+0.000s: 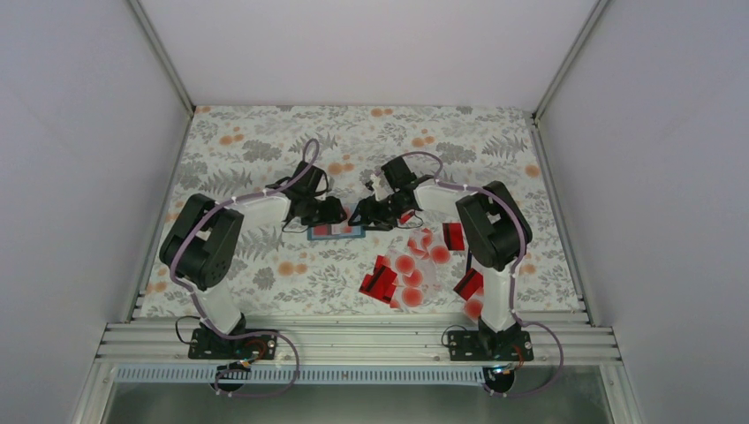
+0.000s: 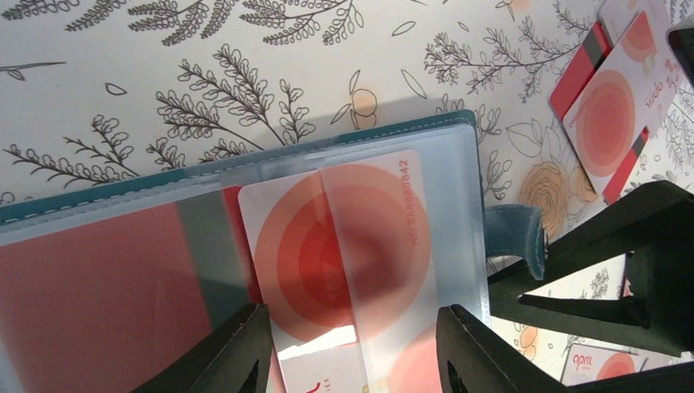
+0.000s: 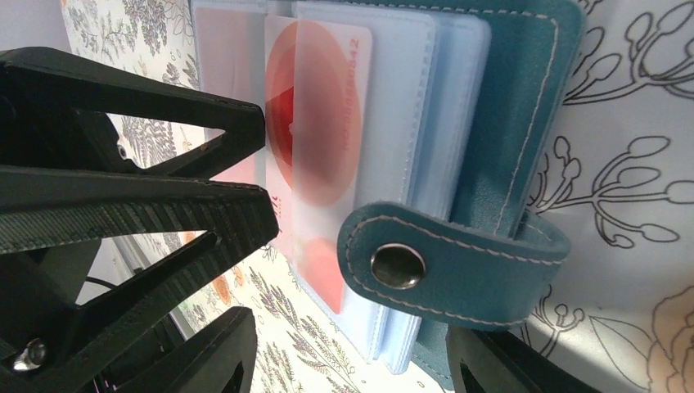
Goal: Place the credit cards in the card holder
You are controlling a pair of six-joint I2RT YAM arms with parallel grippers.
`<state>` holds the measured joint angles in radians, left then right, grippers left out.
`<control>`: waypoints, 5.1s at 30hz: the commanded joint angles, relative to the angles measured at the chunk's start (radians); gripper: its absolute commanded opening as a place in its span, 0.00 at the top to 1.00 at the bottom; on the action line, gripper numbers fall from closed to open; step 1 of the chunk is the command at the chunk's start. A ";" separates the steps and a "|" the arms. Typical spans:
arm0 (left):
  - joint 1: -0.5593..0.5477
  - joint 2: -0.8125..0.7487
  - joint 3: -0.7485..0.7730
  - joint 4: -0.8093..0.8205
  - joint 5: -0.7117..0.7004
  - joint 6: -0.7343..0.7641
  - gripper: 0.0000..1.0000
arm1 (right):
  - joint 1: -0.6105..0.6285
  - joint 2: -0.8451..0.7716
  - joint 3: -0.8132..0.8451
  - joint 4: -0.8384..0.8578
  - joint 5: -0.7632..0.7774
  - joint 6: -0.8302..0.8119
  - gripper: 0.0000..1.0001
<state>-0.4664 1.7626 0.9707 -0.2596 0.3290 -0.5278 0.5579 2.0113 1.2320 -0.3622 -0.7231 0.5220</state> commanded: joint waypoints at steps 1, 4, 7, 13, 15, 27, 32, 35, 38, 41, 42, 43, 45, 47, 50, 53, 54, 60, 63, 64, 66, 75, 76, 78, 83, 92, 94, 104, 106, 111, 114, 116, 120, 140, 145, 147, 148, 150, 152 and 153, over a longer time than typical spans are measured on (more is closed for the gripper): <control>0.005 0.029 -0.001 0.009 0.037 -0.007 0.48 | 0.005 0.027 0.019 -0.016 0.004 -0.026 0.41; 0.004 0.030 -0.005 0.028 0.061 -0.014 0.48 | 0.004 0.031 0.018 -0.017 0.003 -0.029 0.41; 0.004 0.035 -0.014 0.062 0.098 -0.027 0.48 | 0.004 0.034 0.021 -0.018 0.001 -0.034 0.41; -0.001 0.055 -0.001 0.084 0.119 -0.034 0.48 | 0.001 0.035 0.021 -0.026 0.002 -0.047 0.41; -0.005 0.060 0.007 0.089 0.119 -0.033 0.48 | -0.001 0.036 0.021 -0.027 0.000 -0.052 0.40; -0.015 0.043 0.056 0.046 0.061 0.006 0.48 | -0.010 0.037 0.027 -0.036 -0.011 -0.082 0.40; -0.016 0.011 0.079 -0.012 0.047 0.017 0.48 | -0.019 0.029 0.028 -0.035 -0.022 -0.096 0.39; -0.014 -0.032 0.106 -0.103 -0.012 0.043 0.48 | -0.024 0.019 0.030 -0.039 -0.026 -0.106 0.39; 0.000 -0.101 0.118 -0.177 -0.081 0.073 0.46 | -0.027 0.015 0.030 -0.039 -0.031 -0.109 0.38; 0.035 -0.162 0.102 -0.227 -0.118 0.103 0.40 | -0.029 0.022 0.028 -0.039 -0.034 -0.111 0.38; 0.050 -0.176 0.097 -0.248 -0.129 0.117 0.38 | -0.029 0.024 0.028 -0.037 -0.033 -0.110 0.38; 0.069 -0.189 0.089 -0.262 -0.132 0.136 0.37 | -0.030 0.025 0.027 -0.037 -0.034 -0.109 0.38; 0.106 -0.204 0.065 -0.268 -0.096 0.186 0.32 | -0.030 0.027 0.024 -0.032 -0.035 -0.105 0.38; 0.146 -0.198 0.046 -0.270 -0.037 0.242 0.31 | -0.031 0.030 0.022 -0.029 -0.036 -0.102 0.38; 0.203 -0.184 0.014 -0.256 0.039 0.296 0.31 | -0.032 0.037 0.018 -0.029 -0.032 -0.098 0.38; 0.271 -0.173 -0.025 -0.219 0.159 0.336 0.30 | -0.032 0.045 0.022 -0.034 -0.028 -0.098 0.38; 0.286 -0.154 -0.031 -0.212 0.196 0.350 0.29 | -0.032 0.045 0.021 -0.035 -0.027 -0.097 0.38; 0.314 -0.062 -0.009 -0.199 0.294 0.408 0.29 | -0.032 0.048 0.013 -0.034 -0.020 -0.093 0.38; 0.323 -0.027 -0.008 -0.179 0.327 0.411 0.30 | -0.032 0.049 0.008 -0.034 -0.017 -0.087 0.38; 0.326 -0.013 -0.006 -0.174 0.340 0.411 0.30 | -0.031 0.048 0.008 -0.033 -0.015 -0.086 0.38; 0.327 0.012 -0.004 -0.165 0.365 0.411 0.30 | -0.032 0.048 0.003 -0.030 -0.014 -0.081 0.38; 0.328 0.089 0.005 -0.143 0.446 0.413 0.31 | -0.032 0.050 -0.012 -0.020 -0.016 -0.067 0.38; 0.328 0.095 0.005 -0.142 0.456 0.413 0.31 | -0.031 0.050 -0.013 -0.018 -0.017 -0.067 0.38; 0.328 0.102 0.003 -0.136 0.476 0.409 0.32 | -0.031 0.053 -0.014 -0.017 -0.018 -0.065 0.38; 0.327 0.109 -0.001 -0.130 0.523 0.397 0.32 | -0.032 0.056 -0.013 -0.017 -0.021 -0.066 0.38; 0.327 0.043 0.004 -0.120 0.607 0.349 0.33 | -0.031 0.070 -0.001 -0.029 -0.021 -0.084 0.38; 0.326 0.031 0.008 -0.119 0.619 0.345 0.33 | -0.032 0.076 -0.003 -0.025 -0.025 -0.085 0.38; 0.289 0.012 0.004 -0.076 0.671 0.298 0.34 | -0.031 0.097 0.023 -0.014 -0.051 -0.072 0.38; 0.277 0.010 0.014 -0.079 0.676 0.297 0.34 | -0.031 0.099 0.020 -0.010 -0.054 -0.071 0.38; 0.250 -0.001 0.027 -0.067 0.678 0.272 0.34 | -0.032 0.101 0.020 -0.007 -0.054 -0.068 0.38; 0.232 0.000 0.038 -0.066 0.682 0.266 0.34 | -0.032 0.098 0.023 -0.006 -0.054 -0.068 0.38; 0.221 0.006 0.048 -0.067 0.683 0.266 0.34 | -0.031 0.098 0.022 -0.006 -0.055 -0.066 0.38; 0.191 0.031 0.063 -0.062 0.679 0.260 0.34 | -0.031 0.096 0.024 -0.004 -0.054 -0.065 0.38; 0.130 0.069 0.098 -0.042 0.645 0.238 0.34 | -0.031 0.070 0.017 -0.007 -0.046 -0.061 0.37; 0.130 0.060 0.100 -0.047 0.611 0.233 0.34 | -0.031 0.053 0.015 -0.011 -0.044 -0.060 0.37; 0.130 0.056 0.101 -0.045 0.581 0.223 0.35 | -0.032 0.035 0.016 -0.023 -0.036 -0.061 0.37; 0.129 0.056 0.102 -0.046 0.568 0.217 0.35 | -0.032 0.022 0.018 -0.032 -0.029 -0.065 0.37; 0.130 0.059 0.107 -0.049 0.532 0.202 0.35 | -0.031 -0.011 0.018 -0.056 -0.013 -0.074 0.36; 0.128 0.063 0.116 -0.056 0.471 0.187 0.35 | -0.031 -0.049 0.021 -0.089 0.008 -0.085 0.36; 0.124 0.068 0.120 -0.059 0.443 0.182 0.35 | -0.032 -0.068 0.021 -0.106 0.027 -0.089 0.35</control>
<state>-0.3344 1.8282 1.0538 -0.3206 0.8799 -0.3164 0.5228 2.0296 1.2522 -0.3927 -0.7883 0.4595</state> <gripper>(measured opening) 0.651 0.642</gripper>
